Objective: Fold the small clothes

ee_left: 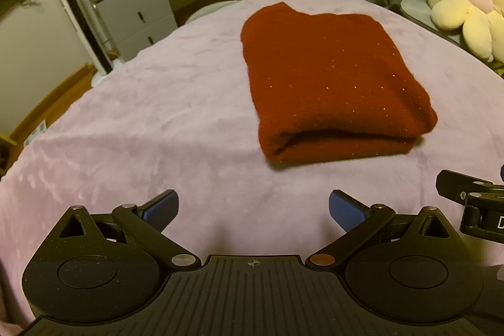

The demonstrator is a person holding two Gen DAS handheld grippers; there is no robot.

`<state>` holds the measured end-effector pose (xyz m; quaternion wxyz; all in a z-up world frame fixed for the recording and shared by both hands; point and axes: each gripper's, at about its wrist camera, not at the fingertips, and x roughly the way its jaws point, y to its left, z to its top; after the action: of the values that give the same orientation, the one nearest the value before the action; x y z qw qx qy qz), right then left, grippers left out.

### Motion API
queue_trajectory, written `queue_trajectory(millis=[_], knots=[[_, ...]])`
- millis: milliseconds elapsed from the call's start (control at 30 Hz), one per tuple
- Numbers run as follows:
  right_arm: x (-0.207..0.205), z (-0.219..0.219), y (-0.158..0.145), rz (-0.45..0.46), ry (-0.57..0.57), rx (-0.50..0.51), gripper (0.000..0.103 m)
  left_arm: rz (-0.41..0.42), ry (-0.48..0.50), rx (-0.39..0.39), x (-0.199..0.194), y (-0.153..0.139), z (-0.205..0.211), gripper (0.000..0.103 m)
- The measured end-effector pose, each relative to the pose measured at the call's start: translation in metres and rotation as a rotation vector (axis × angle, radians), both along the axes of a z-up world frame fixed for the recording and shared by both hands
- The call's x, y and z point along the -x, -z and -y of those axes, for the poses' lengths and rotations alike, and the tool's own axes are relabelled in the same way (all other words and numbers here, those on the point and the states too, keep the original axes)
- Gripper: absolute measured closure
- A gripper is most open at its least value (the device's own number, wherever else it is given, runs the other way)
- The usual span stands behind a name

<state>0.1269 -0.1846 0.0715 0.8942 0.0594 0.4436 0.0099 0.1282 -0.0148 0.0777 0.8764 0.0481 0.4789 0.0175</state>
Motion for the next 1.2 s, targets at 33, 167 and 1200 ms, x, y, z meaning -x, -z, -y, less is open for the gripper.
queue_trajectory(millis=[33, 167, 1200], knots=[[0.0, -0.0002, 0.0001, -0.001, 0.0, 0.0, 0.004, -0.001, 0.0, -0.001, 0.0, 0.0001, 0.0002, 0.0], [0.0003, 0.0, 0.0002, 0.0, -0.002, 0.003, 0.004, -0.002, -0.003, -0.002, -0.0003, 0.0003, 0.0, 0.0], [0.0026, 0.0038, 0.0032, 0.002, 0.006, 0.0, 0.004, -0.001, -0.001, -0.002, 0.0013, 0.0024, 0.005, 0.0]])
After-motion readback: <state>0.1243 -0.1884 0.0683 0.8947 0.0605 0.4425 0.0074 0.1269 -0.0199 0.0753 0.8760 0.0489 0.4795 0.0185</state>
